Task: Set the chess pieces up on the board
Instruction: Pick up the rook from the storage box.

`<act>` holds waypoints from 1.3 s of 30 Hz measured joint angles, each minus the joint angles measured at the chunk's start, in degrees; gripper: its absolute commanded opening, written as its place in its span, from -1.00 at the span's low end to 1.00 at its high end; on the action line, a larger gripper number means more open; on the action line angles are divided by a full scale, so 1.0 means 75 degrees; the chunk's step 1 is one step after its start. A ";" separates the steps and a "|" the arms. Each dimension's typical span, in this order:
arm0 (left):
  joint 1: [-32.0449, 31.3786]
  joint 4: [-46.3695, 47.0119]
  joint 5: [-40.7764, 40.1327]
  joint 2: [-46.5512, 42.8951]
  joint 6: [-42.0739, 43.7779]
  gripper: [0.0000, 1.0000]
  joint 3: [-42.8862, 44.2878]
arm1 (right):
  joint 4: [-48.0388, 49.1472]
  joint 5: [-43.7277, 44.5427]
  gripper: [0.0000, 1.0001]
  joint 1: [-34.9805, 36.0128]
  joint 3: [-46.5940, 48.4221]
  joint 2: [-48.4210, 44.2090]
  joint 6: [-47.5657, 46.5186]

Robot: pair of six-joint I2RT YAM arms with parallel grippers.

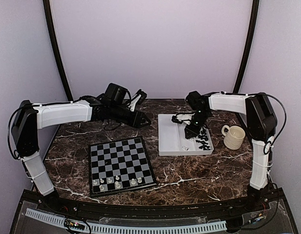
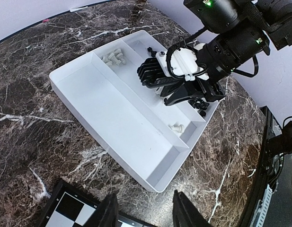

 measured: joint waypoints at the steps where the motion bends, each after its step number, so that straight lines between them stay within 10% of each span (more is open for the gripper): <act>1: 0.0000 0.0006 0.0000 0.0000 -0.0006 -0.17 0.0000 | -0.0017 -0.0032 -0.53 0.0006 0.0009 0.0000 0.0000; 29: 0.0000 0.0047 0.0006 -0.0032 -0.0131 -0.17 -0.0268 | -0.0641 0.0207 -0.26 0.0466 -0.0507 -0.0003 -0.0009; 39: 0.0000 0.0152 0.0023 -0.0047 -0.0184 -0.17 -0.0373 | -0.0577 0.0463 -0.59 0.0490 -0.0592 -0.0003 0.0134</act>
